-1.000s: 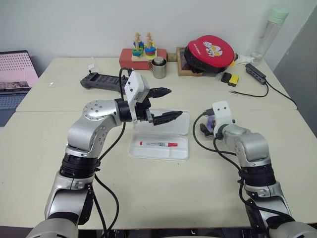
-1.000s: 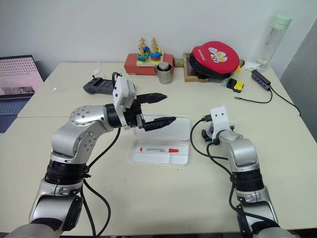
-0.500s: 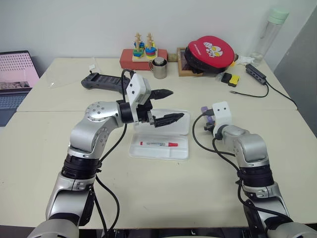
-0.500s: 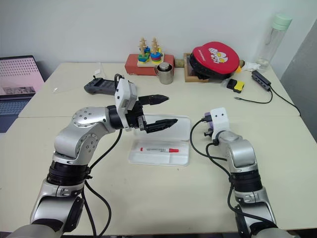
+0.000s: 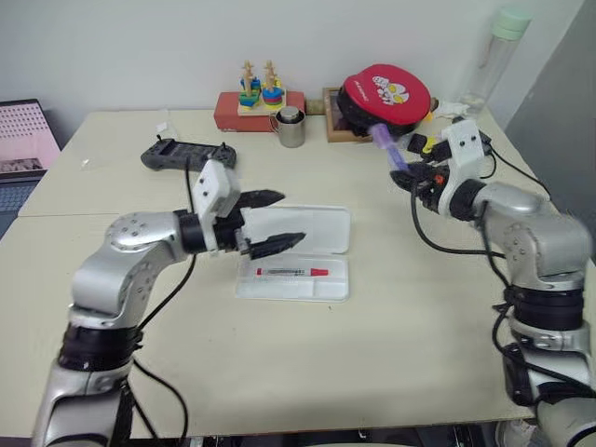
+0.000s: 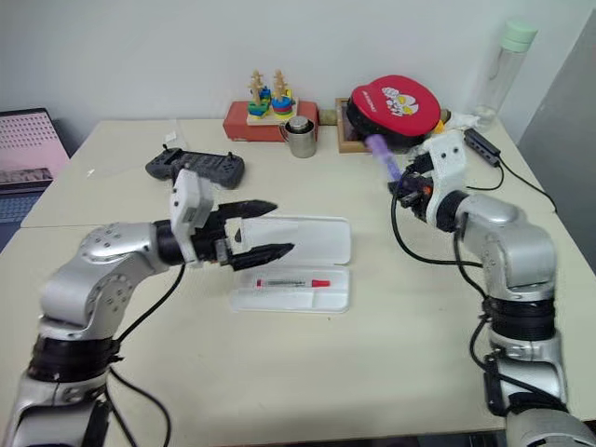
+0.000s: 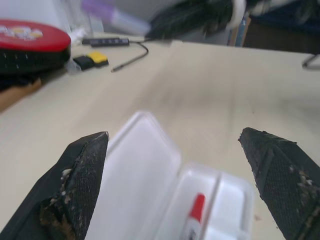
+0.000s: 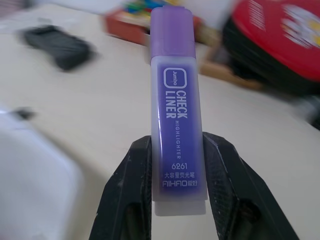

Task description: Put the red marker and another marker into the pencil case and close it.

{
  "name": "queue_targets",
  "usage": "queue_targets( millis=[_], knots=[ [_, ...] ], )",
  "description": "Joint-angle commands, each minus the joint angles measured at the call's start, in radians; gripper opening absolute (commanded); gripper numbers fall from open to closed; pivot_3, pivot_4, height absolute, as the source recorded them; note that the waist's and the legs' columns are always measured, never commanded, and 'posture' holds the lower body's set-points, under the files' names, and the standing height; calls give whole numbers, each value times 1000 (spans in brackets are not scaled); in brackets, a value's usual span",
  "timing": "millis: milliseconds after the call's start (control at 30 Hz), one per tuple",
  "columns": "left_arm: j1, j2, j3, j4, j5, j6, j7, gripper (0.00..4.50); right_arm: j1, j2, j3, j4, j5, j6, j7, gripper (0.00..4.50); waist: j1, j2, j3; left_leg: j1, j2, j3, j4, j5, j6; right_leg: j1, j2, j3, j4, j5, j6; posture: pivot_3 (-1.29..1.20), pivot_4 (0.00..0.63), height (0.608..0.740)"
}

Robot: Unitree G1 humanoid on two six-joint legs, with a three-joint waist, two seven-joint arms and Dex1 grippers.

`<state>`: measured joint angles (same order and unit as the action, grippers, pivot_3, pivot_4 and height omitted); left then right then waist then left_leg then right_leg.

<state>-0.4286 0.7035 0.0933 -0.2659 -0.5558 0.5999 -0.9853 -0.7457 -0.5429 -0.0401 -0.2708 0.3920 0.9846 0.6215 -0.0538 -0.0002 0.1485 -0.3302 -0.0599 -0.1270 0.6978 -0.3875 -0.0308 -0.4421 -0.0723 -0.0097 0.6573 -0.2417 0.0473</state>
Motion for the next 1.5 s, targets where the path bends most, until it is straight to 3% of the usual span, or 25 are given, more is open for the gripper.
queue_targets(
  millis=[33, 133, 400, 633, 1100, 1167, 1500],
  knots=[
    [124, 58, 150, -60, -42, 8, 16, 4500, -57, -45, 193, -103, 69, 0, 191, 1082, -2, 0, 0, 0, 0, 0, 0, 0, 0, 0, 0, 1, 0, 0, 0, 0, 150, 740],
    [278, 86, 235, -71, -40, -22, -3, 4500, -112, -42, 356, -110, 32, -13, 242, 1082, -6, 0, 0, 1, 0, 0, -1, 0, 0, 0, 0, 1, 0, 0, 0, 0, 150, 740],
    [548, 112, 314, -89, -10, -78, -34, 4500, -162, 16, 601, 49, -128, -137, 275, 1082, 28, -1, 0, -1, 0, -5, 0, 0, 0, 3, 0, -1, -7, 0, 0, 0, 150, 740],
    [570, 126, 329, -93, -32, -72, -34, 4500, -170, 88, 692, 133, -208, -166, 293, 1082, 22, -1, 0, -2, 0, -6, -1, 0, 0, 2, 0, -1, -8, 0, 0, 0, 150, 740],
    [495, 117, 279, -75, -27, -64, -13, 4500, -140, 170, 730, 150, -267, -132, 301, 1082, 21, -1, 0, -2, 0, -6, -1, 0, 0, 2, 0, -1, -8, 0, 0, 0, 150, 740],
    [490, 116, 276, -73, -28, -64, -8, 4500, -136, 171, 730, 150, -271, -133, 302, 1784, 21, -1, 0, -2, 0, -6, -1, 0, 0, 2, 0, -2, -8, 0, 0, 0, 150, 740],
    [437, 89, 289, -31, -48, -52, 53, 4500, -135, 169, 669, 124, -246, -144, 326, 3973, 22, -1, 0, -2, 0, -6, -1, 0, 0, 2, 0, -2, -8, 0, 0, 0, 150, 740]
  ],
)
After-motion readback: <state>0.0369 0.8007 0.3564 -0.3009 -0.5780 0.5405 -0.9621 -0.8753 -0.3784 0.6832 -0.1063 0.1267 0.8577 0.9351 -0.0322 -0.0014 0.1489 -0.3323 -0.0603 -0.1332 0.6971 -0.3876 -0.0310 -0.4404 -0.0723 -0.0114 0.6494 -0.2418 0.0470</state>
